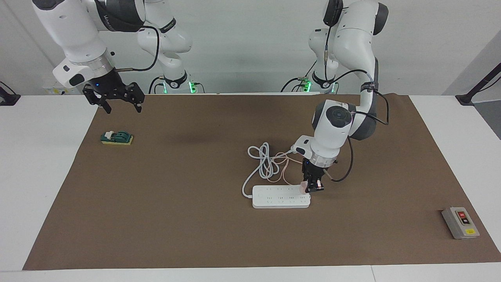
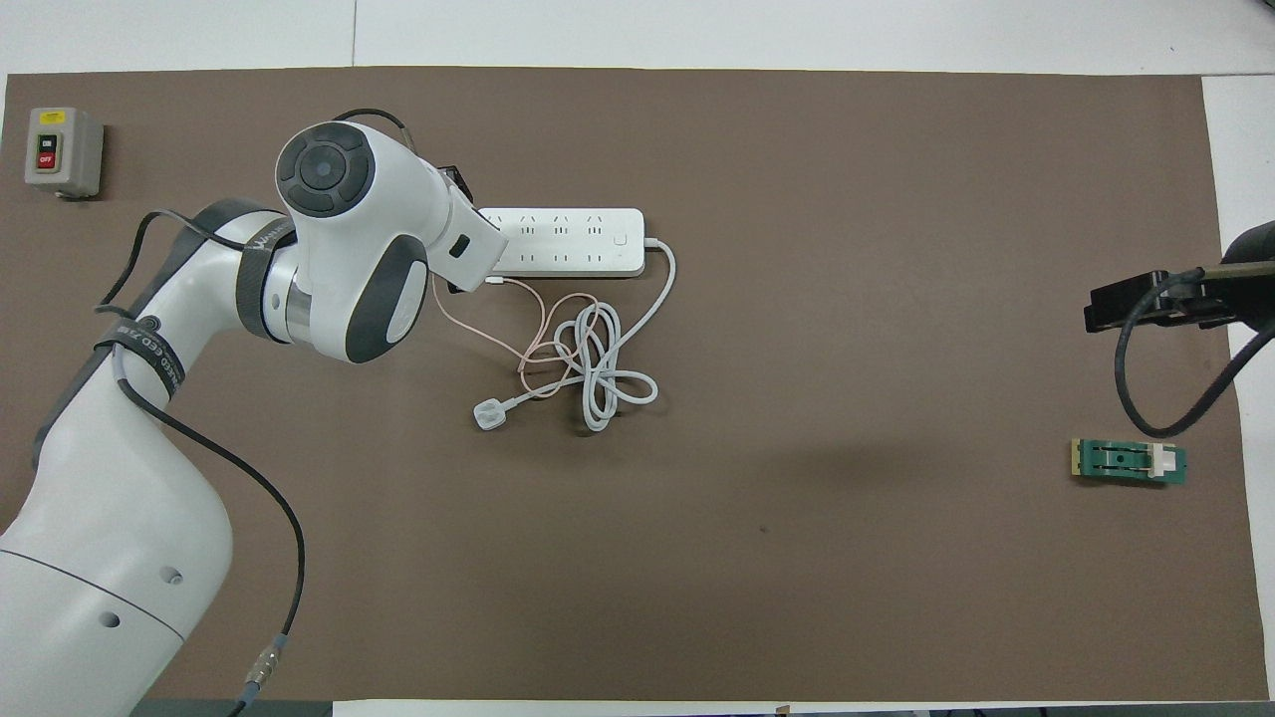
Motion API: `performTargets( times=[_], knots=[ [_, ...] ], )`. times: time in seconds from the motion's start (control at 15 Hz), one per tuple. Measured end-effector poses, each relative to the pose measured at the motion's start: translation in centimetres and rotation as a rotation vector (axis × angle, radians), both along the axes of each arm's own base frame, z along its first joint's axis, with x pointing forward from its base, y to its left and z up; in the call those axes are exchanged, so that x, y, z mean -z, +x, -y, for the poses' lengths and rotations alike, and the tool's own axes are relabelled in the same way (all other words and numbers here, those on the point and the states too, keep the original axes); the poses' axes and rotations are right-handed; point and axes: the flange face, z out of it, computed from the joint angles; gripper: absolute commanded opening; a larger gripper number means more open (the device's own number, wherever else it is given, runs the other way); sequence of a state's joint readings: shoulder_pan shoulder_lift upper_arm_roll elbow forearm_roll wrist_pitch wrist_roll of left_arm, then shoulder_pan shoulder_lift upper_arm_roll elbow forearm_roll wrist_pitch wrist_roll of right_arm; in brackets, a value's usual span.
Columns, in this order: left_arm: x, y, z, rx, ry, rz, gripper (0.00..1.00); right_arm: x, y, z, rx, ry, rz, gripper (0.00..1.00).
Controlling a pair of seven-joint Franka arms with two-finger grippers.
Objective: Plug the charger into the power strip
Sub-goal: 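Push the charger prongs into the power strip socket with the left gripper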
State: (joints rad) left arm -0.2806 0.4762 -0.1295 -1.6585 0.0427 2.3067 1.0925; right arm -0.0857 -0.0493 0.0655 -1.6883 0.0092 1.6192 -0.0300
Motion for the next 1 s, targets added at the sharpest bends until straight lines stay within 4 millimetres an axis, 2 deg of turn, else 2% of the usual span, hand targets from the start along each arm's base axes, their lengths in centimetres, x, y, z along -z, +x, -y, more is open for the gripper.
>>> performTargets(
  times=[1.0],
  knots=[
    [0.01, -0.34, 0.46, 0.011, 0.006, -0.009, 0.03, 0.68, 0.54, 0.13, 0.001, 0.001, -0.012, 1.0]
  ],
)
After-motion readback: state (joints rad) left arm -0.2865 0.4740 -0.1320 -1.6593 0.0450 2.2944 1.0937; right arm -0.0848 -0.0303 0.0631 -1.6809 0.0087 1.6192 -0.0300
